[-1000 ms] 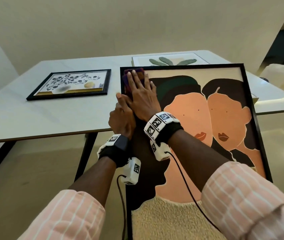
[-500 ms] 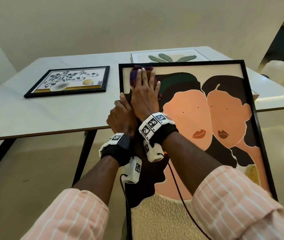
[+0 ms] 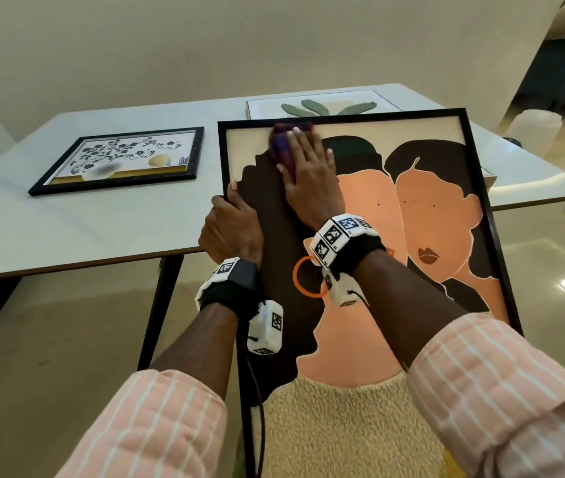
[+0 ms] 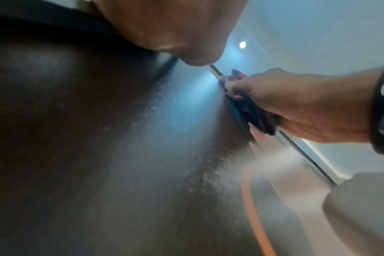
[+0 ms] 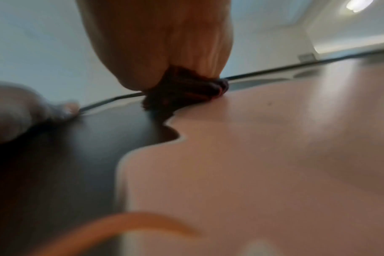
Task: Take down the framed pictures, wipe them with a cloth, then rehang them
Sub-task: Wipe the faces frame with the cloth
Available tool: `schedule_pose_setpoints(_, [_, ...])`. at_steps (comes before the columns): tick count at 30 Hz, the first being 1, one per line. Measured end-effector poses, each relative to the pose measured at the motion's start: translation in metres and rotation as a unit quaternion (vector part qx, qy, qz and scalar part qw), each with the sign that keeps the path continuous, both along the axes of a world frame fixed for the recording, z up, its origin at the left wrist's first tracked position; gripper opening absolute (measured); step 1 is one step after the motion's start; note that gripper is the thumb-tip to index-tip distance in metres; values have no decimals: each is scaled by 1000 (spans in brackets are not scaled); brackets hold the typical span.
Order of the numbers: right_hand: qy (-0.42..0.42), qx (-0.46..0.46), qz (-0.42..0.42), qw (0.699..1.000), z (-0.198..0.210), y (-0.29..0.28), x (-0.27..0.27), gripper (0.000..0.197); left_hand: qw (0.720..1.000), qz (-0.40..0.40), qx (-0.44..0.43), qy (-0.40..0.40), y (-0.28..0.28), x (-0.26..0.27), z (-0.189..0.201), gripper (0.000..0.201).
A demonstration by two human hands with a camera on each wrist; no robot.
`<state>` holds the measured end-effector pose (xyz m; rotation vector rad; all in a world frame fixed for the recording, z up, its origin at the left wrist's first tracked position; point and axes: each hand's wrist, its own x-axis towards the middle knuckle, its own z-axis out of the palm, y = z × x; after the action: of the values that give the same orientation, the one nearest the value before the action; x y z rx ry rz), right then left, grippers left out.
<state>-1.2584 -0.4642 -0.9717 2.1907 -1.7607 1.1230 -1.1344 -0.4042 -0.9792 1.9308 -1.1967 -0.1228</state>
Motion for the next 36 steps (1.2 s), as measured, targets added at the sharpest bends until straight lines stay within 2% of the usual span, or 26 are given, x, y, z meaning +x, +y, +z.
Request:
schedule_pose_setpoints(2, [-39,18,-66,997,4,1,7,60,1000,-4,-1,8,-3,1,0,56])
schedule_pose_setpoints(3, [-15,24,-59,998,6,2,11,60,1000,-7,-1,16,-4,1,0,56])
schedule_pose_setpoints(6, [95,8,43,995,8,2,-10,59,999,-11,-6,36,-5,1,0,57])
schedule_pose_setpoints(8, [47,-3,-3,999,3,0,-39,56,999,-16,-6,35,-3,-6,-1,59])
schedule_pose_setpoints(10, [-31,22,-101,994,3,2,-42,56,999,-13,-3,34,-2,-3,-1,60])
schedule_pose_setpoints(11, [-34,37,-124,991,6,4,-35,57,999,-9,-1,33,-3,0,0,60])
schedule_pose_setpoints(12, [-4,41,-111,993,8,6,-29,58,1000,-5,0,30,-3,3,0,60])
schedule_pose_setpoints(14, [79,34,-24,996,8,7,-35,58,1000,-4,4,24,-2,3,1,59])
schedule_pose_setpoints(15, [93,32,12,995,8,7,-46,57,1000,-7,6,20,-1,1,1,59])
schedule_pose_setpoints(16, [80,26,15,996,7,5,-55,56,1000,-8,5,21,0,0,1,59])
schedule_pose_setpoints(19, [-28,34,-102,994,6,1,-62,56,1000,-14,2,24,1,0,1,60])
schedule_pose_setpoints(20, [-22,37,-109,993,7,2,-58,57,1000,-14,1,24,1,1,1,60])
schedule_pose_setpoints(23, [62,22,6,998,5,1,-69,58,1000,-11,-3,21,1,-1,1,60])
schedule_pose_setpoints(24, [66,10,9,998,4,-1,-79,58,1000,-10,-4,22,1,-1,1,60])
schedule_pose_setpoints(27, [-42,27,-109,993,5,-5,-96,57,1000,-5,-5,22,0,-1,0,61])
schedule_pose_setpoints(28, [-30,32,-110,993,6,-4,-96,57,1000,-1,-4,20,0,-1,0,62])
schedule_pose_setpoints(31, [34,13,-14,999,6,-4,-111,57,1000,5,-7,15,-1,-2,-1,63])
schedule_pose_setpoints(32, [12,12,-41,999,7,-5,-121,57,1000,9,-10,15,-2,-2,-2,63])
schedule_pose_setpoints(34, [-81,39,-164,982,12,-4,-137,55,1000,19,-20,13,-3,-3,-2,64])
schedule_pose_setpoints(35, [-99,55,-202,973,14,-5,-142,56,999,24,-24,11,-3,-4,-3,64])
schedule_pose_setpoints(36, [-76,58,-194,976,15,-4,-145,57,999,27,-25,10,-4,-4,-3,64])
